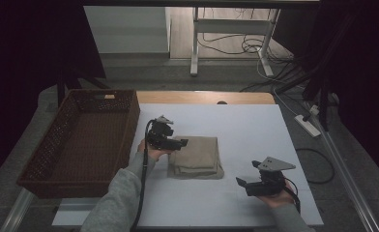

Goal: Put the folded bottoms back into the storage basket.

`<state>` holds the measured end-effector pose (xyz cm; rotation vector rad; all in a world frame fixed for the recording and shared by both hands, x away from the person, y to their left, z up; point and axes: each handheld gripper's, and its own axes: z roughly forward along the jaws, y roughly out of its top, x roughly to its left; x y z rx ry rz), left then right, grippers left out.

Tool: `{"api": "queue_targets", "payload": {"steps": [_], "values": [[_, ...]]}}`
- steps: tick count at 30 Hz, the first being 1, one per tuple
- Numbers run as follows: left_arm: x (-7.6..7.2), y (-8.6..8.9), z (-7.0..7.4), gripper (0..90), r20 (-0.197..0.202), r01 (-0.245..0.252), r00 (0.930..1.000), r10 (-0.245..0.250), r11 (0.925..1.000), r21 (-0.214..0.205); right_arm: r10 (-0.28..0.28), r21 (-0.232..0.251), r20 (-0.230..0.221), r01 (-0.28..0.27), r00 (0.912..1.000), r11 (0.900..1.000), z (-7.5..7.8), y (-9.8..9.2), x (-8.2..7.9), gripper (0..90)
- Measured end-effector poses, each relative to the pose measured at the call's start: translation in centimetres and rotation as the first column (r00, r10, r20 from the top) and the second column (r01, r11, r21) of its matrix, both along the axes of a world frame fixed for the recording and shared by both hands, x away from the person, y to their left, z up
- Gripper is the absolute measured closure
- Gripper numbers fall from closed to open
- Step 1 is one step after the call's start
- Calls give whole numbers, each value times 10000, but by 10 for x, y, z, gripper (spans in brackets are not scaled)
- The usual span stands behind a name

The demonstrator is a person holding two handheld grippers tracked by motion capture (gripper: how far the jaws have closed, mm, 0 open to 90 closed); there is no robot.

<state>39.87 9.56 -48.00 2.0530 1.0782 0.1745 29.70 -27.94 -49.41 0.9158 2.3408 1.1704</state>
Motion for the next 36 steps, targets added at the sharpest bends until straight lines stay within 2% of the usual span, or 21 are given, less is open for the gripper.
{"api": "queue_targets", "payload": {"steps": [7,14,19,36], "values": [[9,3,-8,214,33,-265,9996,265,9996,97,15,-32,-53,-16,10000,10000,0,1,0,116],[16,-1,-16,208,-215,-320,9992,327,9989,334,27,-67,-86,-27,10000,10000,-1,1,1,116],[19,-5,-21,203,-253,-402,9988,415,9979,506,28,-80,-94,-28,10000,10000,-1,1,0,116],[29,-10,-36,193,-653,-257,9973,326,9942,1041,74,-152,-146,-77,9999,9999,-3,2,1,116]]}}
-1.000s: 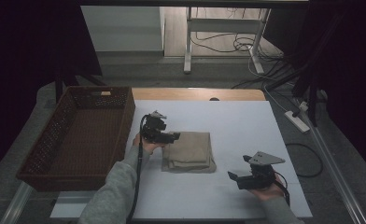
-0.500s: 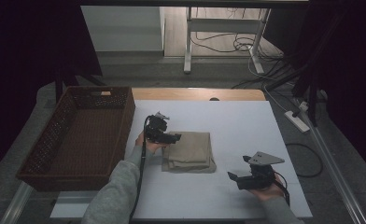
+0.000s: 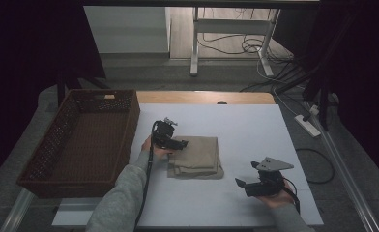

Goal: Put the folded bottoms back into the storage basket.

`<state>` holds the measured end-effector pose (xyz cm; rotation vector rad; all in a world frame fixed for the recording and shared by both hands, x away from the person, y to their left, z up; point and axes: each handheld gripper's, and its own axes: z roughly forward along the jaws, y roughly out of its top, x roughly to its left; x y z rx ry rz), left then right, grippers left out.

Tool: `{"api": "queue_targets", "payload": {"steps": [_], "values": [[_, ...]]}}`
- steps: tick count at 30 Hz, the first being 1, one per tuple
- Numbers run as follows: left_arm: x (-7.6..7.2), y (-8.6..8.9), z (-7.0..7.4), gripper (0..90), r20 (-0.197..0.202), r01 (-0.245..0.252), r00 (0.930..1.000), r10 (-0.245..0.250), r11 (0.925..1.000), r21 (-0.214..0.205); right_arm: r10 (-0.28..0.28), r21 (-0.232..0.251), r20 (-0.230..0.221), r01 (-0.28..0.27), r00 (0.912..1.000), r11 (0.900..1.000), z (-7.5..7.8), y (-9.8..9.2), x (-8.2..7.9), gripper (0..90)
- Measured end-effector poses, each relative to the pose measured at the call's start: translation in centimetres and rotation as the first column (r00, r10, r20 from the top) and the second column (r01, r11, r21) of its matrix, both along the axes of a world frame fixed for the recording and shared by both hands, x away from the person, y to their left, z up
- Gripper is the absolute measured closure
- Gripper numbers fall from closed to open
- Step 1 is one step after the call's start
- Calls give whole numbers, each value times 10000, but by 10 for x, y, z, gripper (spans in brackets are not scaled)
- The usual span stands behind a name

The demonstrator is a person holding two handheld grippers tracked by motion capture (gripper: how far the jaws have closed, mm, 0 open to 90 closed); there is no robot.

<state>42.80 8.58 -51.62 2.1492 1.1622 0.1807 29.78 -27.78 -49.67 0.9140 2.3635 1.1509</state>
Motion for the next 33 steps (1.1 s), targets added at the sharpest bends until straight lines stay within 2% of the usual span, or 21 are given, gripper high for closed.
{"api": "queue_targets", "payload": {"steps": [6,12,15,20,24,25,26,27,30,33], "values": [[4,-4,-5,187,-58,-27,10000,29,9997,225,32,-48,-56,-32,10000,10000,-1,1,0,116],[9,-4,-9,180,-171,-55,9998,60,9996,259,6,-76,-43,-6,10000,10000,-1,1,0,117],[10,-4,-11,173,-255,-11,9997,16,9998,195,19,-92,-57,-19,10000,10000,-1,1,0,117],[11,-1,-14,200,-414,139,9990,-145,9998,-169,18,-169,-69,-19,10000,9999,-1,1,0,118],[8,1,-13,314,-527,298,9981,-322,9985,-455,12,-200,-46,-13,10000,9998,-1,1,0,118],[7,2,-13,373,-592,394,9973,-429,9975,-592,9,-190,-43,-9,10000,9998,-1,1,0,118],[6,1,-13,491,-625,430,9969,-475,9965,-714,20,-193,-29,-21,10000,9998,-1,1,0,119],[4,1,-13,491,-631,472,9966,-525,9954,-834,20,-193,-29,-21,10000,9998,-1,1,0,119],[-2,1,-12,670,-493,562,9969,-610,9942,-920,33,-187,-18,-33,10000,9998,-1,2,0,120],[-4,0,-11,704,-432,524,9975,-566,9943,-929,24,-200,-32,-24,10000,9998,-2,2,-1,121]]}}
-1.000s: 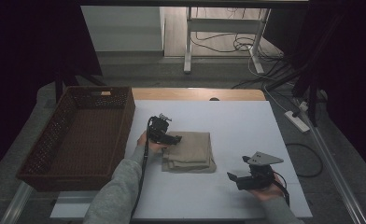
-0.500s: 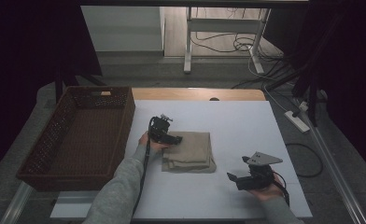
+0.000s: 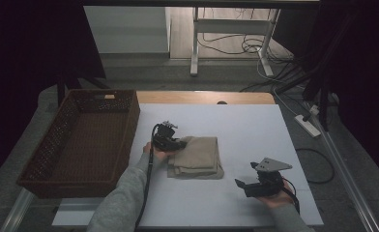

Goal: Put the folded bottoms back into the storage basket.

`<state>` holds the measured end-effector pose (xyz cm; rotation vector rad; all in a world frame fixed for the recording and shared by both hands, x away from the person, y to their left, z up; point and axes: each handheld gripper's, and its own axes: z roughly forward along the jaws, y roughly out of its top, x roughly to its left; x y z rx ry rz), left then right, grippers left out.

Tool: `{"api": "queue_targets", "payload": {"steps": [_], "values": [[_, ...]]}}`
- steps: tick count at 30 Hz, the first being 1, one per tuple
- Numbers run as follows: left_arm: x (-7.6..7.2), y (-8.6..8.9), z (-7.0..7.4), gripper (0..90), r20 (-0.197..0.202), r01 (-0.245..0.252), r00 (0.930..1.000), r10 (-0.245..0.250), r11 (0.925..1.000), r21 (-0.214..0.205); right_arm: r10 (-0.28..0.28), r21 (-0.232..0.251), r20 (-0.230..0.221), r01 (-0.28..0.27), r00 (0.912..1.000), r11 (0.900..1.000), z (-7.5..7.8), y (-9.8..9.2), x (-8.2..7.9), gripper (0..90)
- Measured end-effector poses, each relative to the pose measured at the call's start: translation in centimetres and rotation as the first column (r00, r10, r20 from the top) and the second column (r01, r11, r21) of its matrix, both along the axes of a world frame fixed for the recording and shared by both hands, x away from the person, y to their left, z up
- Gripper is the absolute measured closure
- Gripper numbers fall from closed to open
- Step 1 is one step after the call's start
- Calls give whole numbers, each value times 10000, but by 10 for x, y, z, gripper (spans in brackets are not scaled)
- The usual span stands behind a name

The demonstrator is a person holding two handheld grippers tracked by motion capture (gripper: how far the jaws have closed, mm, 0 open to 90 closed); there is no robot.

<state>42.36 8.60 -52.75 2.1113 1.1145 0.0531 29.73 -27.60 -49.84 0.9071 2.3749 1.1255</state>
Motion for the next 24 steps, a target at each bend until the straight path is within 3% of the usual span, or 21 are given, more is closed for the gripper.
{"api": "queue_targets", "payload": {"steps": [6,14,21,24], "values": [[-8,-1,4,742,259,144,9996,-144,9999,1,10,-29,-20,-10,10000,10000,-1,0,0,121],[-23,-3,20,750,898,594,9944,-563,9977,-323,-55,-7,-74,55,10000,10000,-2,2,0,121],[-34,0,27,756,1351,843,9881,-729,9931,-810,-124,68,-199,125,9997,9999,-4,5,0,121],[-37,1,29,759,1486,956,9857,-797,9900,-1034,-243,329,-270,252,9993,9991,-2,8,1,121]]}}
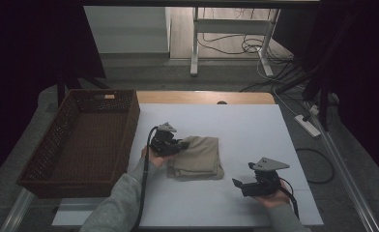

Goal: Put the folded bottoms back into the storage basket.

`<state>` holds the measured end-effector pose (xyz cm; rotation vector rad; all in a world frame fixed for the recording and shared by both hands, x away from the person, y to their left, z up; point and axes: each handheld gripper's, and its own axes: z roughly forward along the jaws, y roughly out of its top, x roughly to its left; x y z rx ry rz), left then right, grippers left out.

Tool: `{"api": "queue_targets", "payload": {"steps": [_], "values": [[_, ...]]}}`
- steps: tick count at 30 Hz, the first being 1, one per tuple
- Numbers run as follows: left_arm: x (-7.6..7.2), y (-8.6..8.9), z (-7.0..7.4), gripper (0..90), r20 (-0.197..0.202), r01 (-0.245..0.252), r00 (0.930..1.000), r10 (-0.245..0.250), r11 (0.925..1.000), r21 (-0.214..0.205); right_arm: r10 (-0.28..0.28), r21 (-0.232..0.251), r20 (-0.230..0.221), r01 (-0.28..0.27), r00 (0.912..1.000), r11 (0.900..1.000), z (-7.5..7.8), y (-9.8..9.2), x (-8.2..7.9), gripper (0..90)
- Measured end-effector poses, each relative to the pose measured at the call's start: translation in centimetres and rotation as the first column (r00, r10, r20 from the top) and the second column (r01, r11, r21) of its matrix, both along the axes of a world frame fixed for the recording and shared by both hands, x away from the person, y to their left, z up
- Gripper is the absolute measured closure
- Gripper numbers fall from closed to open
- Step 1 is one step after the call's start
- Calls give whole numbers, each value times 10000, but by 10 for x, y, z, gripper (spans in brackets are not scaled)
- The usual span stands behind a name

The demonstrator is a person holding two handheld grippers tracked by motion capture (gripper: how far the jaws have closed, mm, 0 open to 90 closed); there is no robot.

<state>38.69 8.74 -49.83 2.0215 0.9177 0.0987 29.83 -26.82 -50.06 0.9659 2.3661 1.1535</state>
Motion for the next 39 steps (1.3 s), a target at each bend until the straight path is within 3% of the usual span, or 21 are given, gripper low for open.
{"api": "queue_targets", "payload": {"steps": [7,14,20,25,30,31,38,39], "values": [[-3,0,0,761,175,262,9995,-258,9993,-261,-158,321,152,153,9998,9994,8,21,3,121],[-2,2,-2,762,159,250,9996,-244,9988,-421,-276,932,131,263,9995,9953,12,51,23,131],[0,1,-4,762,253,202,9995,-189,9983,-543,-268,708,-150,278,9995,9971,6,85,51,131],[0,0,-5,762,231,172,9996,-161,9986,-506,-515,414,-236,524,9984,9978,-1,95,63,132],[1,1,-6,763,147,139,9998,-132,9987,-490,-666,25,-873,670,9940,9977,-10,94,65,130],[0,1,-6,763,173,159,9997,-152,9989,-451,-704,78,-1220,719,9900,9974,-14,92,64,130],[-1,2,-5,764,150,200,9997,-193,9987,-476,-681,108,-1782,712,9816,9974,-15,89,59,128],[-1,1,-5,764,147,215,9997,-208,9985,-499,-727,138,-2020,771,9767,9969,-16,88,59,126]]}}
